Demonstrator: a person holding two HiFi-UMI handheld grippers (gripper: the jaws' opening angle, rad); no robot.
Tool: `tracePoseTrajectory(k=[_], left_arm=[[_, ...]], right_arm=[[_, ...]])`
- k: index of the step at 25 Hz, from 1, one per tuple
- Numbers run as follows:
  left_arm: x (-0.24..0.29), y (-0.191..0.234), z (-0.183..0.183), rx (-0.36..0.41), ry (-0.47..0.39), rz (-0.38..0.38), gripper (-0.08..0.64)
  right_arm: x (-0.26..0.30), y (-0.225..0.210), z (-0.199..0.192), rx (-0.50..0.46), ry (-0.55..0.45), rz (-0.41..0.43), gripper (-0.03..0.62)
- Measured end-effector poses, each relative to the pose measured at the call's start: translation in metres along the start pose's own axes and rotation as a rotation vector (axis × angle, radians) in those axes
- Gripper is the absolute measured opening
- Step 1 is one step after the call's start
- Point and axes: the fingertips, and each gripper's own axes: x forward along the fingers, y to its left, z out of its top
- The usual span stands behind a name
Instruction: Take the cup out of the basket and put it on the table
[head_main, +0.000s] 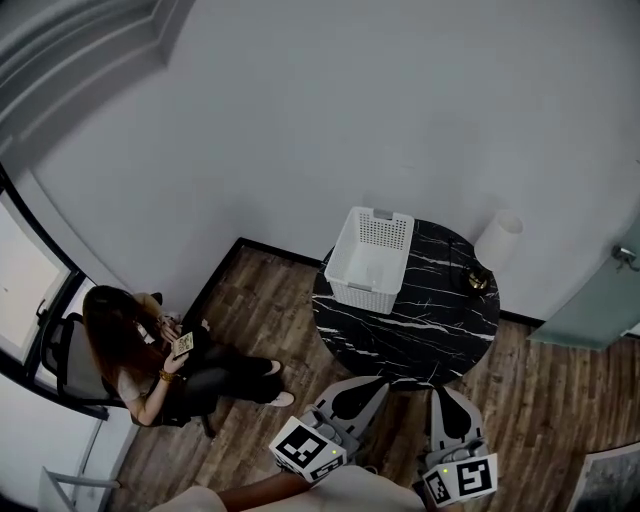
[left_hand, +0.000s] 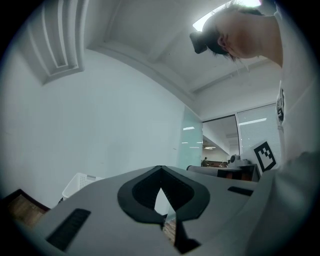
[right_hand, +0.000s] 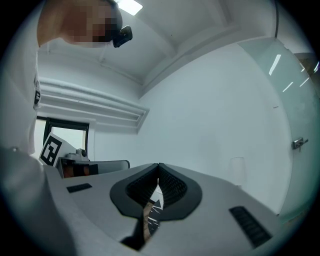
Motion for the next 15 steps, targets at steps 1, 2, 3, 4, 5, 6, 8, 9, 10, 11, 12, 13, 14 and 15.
tracePoseTrajectory(k=[1, 2, 3, 4, 5, 6, 8, 9, 10, 11, 12, 13, 14, 15], left_arm=[[0.005, 0.012, 0.003, 0.001, -0.003, 0.001, 0.006], [0.01, 0.024, 0.006, 0.0, -0.007, 0.003, 0.006], [0.015, 0.035, 0.009, -0.002, -0.009, 0.005, 0.006], [0.02, 0.046, 0.012, -0.004, -0.011, 0.007, 0.006], [0.024, 0.058, 0.014, -0.006, -0.012, 0.007, 0.006], [0.028, 0.069, 0.017, -0.007, -0.013, 0.008, 0.006], [0.034, 0.092, 0.024, -0.006, -0.014, 0.008, 0.005], [0.037, 0.104, 0.028, -0.005, -0.013, 0.009, 0.006], [0.04, 0.116, 0.031, -0.004, -0.012, 0.009, 0.006], [0.043, 0.128, 0.034, -0.002, -0.011, 0.009, 0.006], [0.046, 0.14, 0.037, 0.001, -0.009, 0.009, 0.006], [0.05, 0.15, 0.04, 0.003, -0.007, 0.008, 0.006], [0.054, 0.16, 0.043, 0.004, -0.006, 0.005, 0.005], [0.059, 0.168, 0.045, 0.005, -0.005, 0.001, 0.006]], right_arm=[[0.013, -0.002, 0.001, -0.005, 0.001, 0.002, 0.006], [0.026, -0.004, 0.002, -0.009, 0.001, 0.003, 0.006], [0.039, -0.006, 0.002, -0.012, 0.002, 0.004, 0.006], [0.053, -0.008, 0.003, -0.013, 0.003, 0.004, 0.006], [0.066, -0.009, 0.004, -0.014, 0.004, 0.004, 0.006], [0.08, -0.01, 0.005, -0.016, 0.005, 0.005, 0.006], [0.107, -0.01, 0.007, -0.02, 0.008, 0.01, 0.006], [0.12, -0.009, 0.008, -0.025, 0.01, 0.014, 0.006], [0.133, -0.009, 0.01, -0.03, 0.011, 0.017, 0.006], [0.144, -0.008, 0.012, -0.037, 0.011, 0.018, 0.006], [0.155, -0.007, 0.015, -0.042, 0.01, 0.017, 0.006], [0.165, -0.008, 0.017, -0.047, 0.01, 0.014, 0.006], [0.174, -0.009, 0.018, -0.049, 0.009, 0.01, 0.006], [0.182, -0.011, 0.019, -0.052, 0.01, 0.005, 0.006]])
